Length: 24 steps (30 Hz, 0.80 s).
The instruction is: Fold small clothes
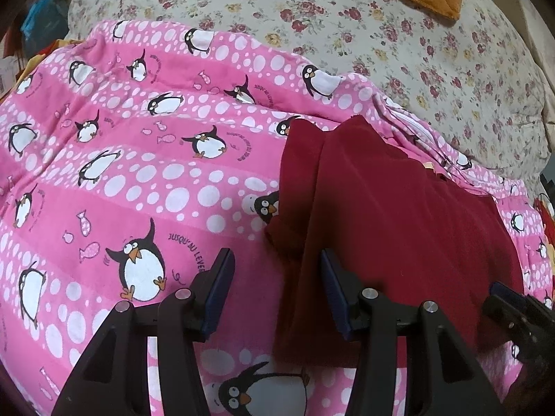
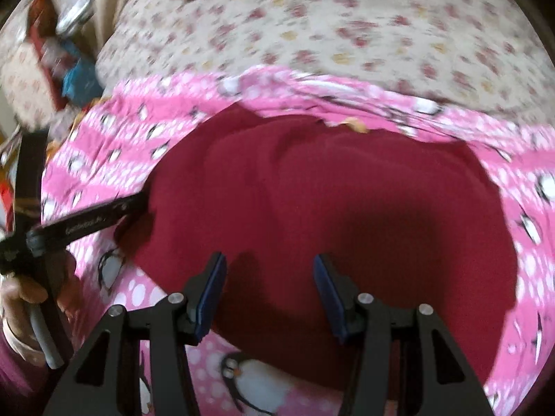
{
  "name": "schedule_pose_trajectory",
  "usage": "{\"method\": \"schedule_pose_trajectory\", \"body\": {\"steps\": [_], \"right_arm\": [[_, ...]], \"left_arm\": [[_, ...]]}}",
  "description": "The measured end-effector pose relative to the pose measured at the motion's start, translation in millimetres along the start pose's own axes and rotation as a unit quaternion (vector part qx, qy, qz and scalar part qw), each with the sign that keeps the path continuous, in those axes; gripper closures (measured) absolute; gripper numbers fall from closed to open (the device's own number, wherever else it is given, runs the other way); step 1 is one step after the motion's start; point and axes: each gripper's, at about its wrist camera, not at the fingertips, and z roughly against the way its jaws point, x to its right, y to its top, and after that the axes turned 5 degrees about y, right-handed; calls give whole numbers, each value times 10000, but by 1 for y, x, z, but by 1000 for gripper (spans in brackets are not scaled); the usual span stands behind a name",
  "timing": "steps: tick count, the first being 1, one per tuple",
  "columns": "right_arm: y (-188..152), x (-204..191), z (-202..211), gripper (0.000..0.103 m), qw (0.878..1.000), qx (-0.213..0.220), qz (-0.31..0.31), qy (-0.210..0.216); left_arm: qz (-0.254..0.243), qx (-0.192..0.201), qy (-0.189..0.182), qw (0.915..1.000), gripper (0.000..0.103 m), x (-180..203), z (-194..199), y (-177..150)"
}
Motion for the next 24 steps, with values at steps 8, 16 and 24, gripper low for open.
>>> {"method": "schedule_pose_trajectory", "body": {"steps": [8,16,24], "right_arm": [[-6,16,-7,43,9998,-132,-37,-112],[-2,20,-4,34,9993,-173,-280,193],[4,21,8,34,9997,27,-240,-2]], "left_arm": [[28,34,-110,9999,73,-1,-3,3],[665,-216,-845,9940,60,-18,-15,15],[637,-197,-787,9947,56,-14,-23,17]]}}
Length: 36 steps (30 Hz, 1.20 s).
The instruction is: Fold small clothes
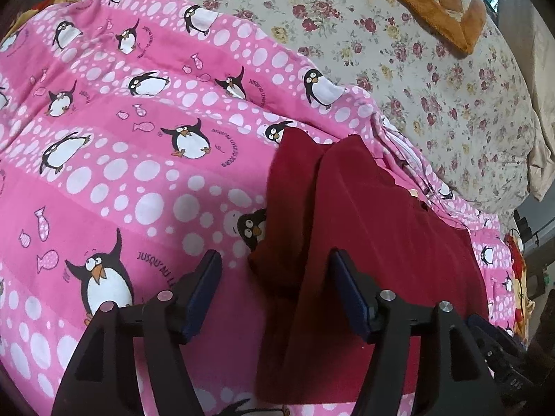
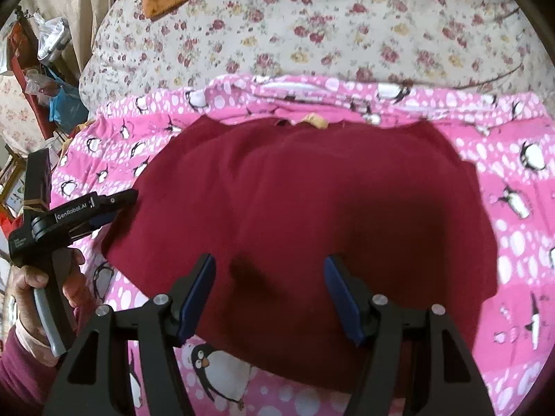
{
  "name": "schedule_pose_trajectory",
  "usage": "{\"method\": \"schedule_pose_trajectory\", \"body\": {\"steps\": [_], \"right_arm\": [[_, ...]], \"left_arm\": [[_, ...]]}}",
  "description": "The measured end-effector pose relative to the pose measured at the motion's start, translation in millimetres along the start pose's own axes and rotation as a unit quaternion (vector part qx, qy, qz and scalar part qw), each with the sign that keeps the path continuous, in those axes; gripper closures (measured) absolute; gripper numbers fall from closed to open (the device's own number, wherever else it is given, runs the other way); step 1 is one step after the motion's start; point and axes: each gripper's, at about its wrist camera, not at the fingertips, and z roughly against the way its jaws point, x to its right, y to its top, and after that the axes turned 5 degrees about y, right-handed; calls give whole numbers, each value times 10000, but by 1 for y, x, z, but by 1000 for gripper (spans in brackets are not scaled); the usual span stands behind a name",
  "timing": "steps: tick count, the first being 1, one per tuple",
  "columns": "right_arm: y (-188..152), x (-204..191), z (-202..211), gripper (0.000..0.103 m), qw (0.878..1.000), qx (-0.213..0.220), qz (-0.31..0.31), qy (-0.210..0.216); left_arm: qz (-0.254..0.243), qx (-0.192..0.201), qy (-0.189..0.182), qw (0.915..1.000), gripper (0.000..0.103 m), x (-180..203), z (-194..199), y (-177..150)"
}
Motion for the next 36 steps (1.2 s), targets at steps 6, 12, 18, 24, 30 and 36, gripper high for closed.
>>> {"method": "schedule_pose_trajectory", "body": {"steps": [6,12,18,24,30,36], "right_arm": [[-6,10,-5,34,9999,-6,-113,20],[-10,14,-9,29,9994,51,-301,184],[-12,4,-14,19,9998,-48,51,167],[-14,1,-16,13,9997,-49,190,176],[-15,1,-15,11,9995,-39,196,223],[-15,2,-13,11,9995,-64,137,286]], "left_arm": [[-8,-12,43,10000,54,1,-3,0],[-25,-22,65,10000,49,4,-6,1],[-15,-25,91,10000,44,6,-10,3],[-75,-27,140,9999,42,9,-12,3],[-127,-100,91,9998,41,10,-17,6],[-179,-238,-124,9995,47,13,-23,11]]}}
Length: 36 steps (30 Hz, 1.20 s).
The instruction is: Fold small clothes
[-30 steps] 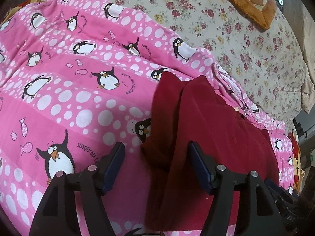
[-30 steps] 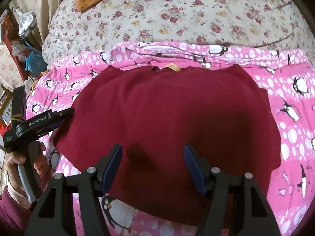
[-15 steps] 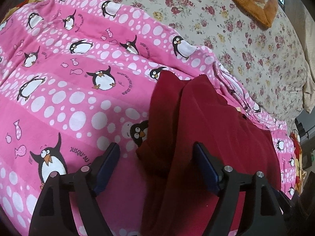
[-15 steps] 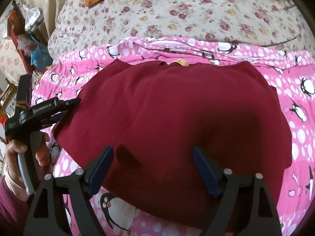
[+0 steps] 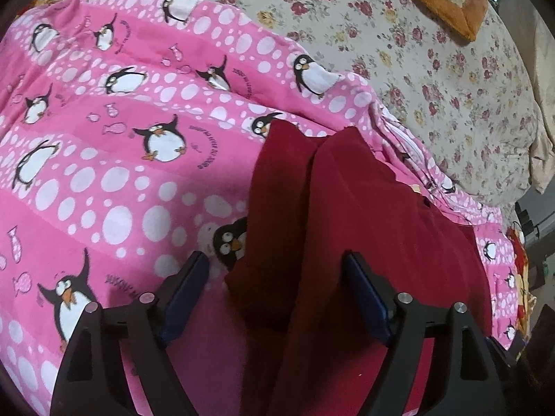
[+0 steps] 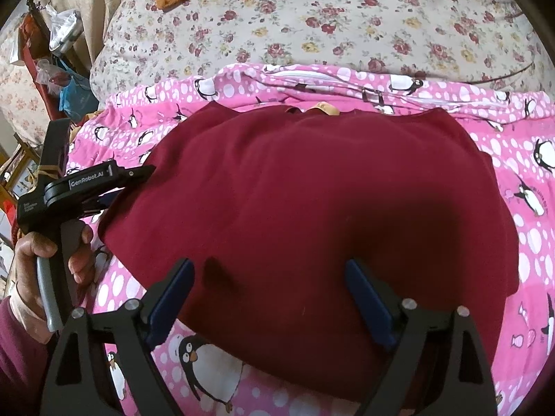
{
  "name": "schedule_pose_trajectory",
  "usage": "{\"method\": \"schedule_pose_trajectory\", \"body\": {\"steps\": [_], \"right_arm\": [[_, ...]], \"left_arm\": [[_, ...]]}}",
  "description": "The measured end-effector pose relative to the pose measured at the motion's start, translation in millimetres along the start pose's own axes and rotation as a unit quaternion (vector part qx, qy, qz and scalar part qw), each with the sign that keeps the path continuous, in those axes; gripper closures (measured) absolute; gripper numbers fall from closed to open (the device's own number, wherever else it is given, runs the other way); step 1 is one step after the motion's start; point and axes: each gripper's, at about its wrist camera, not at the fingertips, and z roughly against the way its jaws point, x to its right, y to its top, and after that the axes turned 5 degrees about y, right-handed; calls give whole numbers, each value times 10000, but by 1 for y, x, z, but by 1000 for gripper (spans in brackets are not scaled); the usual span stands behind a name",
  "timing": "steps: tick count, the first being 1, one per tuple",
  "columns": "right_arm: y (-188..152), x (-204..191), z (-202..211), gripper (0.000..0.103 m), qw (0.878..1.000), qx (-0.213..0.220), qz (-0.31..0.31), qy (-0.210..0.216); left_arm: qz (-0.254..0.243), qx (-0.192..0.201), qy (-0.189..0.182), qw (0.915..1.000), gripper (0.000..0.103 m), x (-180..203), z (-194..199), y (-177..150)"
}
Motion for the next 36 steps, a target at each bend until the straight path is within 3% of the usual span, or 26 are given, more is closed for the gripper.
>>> {"method": "schedule_pose_trajectory", "body": {"steps": [1,6,9,10,13,17,21,22,27,30,34,36], "right_arm": [[0,1,0,11,10000,-2,-27,16],[6,7,5,11,9993,84,-323,179],[18,13,11,12,9974,325,-579,286],[23,14,11,17,9971,394,-591,289],[41,14,4,53,9962,529,-598,343],[57,16,-26,64,9949,433,-765,496],[55,23,-51,71,9961,258,-761,364],[54,26,-52,78,9958,282,-800,348],[54,33,-41,80,9939,268,-968,456],[51,39,-40,80,9928,258,-1025,565],[51,40,-41,77,9919,279,-1039,675],[51,38,-44,71,9927,264,-901,758]], "left_arm": [[-37,-39,-61,10000,55,1,-1,1],[-220,-141,-132,9996,69,8,-5,4],[-88,-218,-295,9993,86,5,-3,6],[-64,-200,-326,9992,92,5,-1,6],[-152,-119,-318,9993,98,9,5,6],[-93,-118,-455,9988,100,8,9,7],[10,-123,-768,9970,101,5,15,10],[6,-120,-807,9967,101,6,15,11],[43,-211,-684,9974,100,5,8,9],[146,-263,-639,9975,92,3,4,7],[231,-325,-583,9975,64,3,-4,3],[182,-273,-536,9980,62,6,-8,-2]]}}
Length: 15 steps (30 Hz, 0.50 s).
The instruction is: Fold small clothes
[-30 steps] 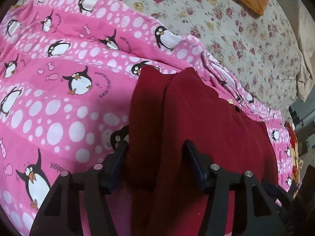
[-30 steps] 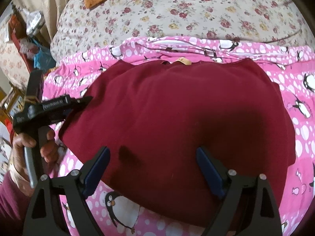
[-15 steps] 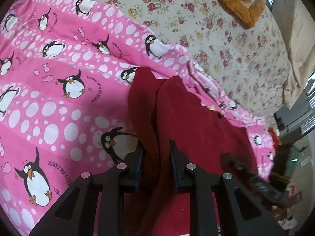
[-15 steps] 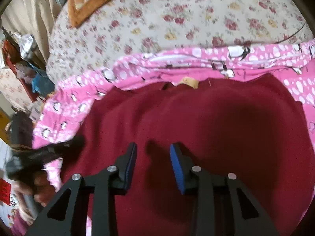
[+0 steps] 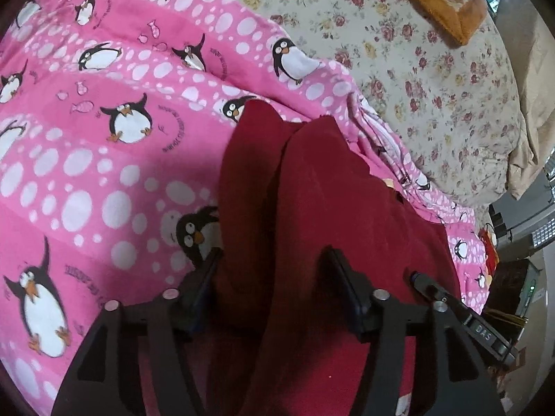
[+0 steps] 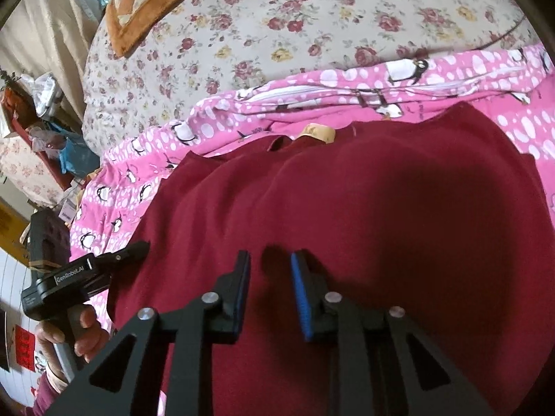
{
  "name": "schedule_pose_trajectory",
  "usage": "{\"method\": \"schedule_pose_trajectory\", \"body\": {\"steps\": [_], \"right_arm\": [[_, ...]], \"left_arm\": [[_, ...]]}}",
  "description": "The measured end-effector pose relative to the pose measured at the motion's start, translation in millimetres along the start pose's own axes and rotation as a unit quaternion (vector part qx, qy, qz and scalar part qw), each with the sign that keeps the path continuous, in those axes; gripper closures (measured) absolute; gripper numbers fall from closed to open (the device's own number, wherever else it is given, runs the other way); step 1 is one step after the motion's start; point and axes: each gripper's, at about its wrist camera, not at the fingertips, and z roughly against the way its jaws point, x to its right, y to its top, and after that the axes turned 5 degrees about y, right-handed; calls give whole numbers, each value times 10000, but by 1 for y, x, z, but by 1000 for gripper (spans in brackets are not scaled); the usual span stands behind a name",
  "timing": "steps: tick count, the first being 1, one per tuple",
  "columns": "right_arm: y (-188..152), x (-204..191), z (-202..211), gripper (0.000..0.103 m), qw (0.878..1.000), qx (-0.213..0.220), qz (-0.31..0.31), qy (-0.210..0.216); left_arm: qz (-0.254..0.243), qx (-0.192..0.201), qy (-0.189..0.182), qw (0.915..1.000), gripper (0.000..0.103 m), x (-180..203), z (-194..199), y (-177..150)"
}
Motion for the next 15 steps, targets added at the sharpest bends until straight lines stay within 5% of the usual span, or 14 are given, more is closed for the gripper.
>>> {"method": "schedule_pose_trajectory", "body": {"steps": [2,5,8,15], "right_arm": [[-2,-2,-4,70,9998,-20,170,-24],[-2,-1,-2,71,10000,23,0,-56],[-2,2,8,73,9997,63,-223,-64],[-5,17,8,80,9989,91,-444,102]], "left_arm": [[-267,48,146,9995,65,8,0,-4],[-345,-4,162,9993,91,13,4,-8],[-135,-108,-121,9998,94,16,18,-8],[-778,-162,-380,9961,96,88,58,-4]]}}
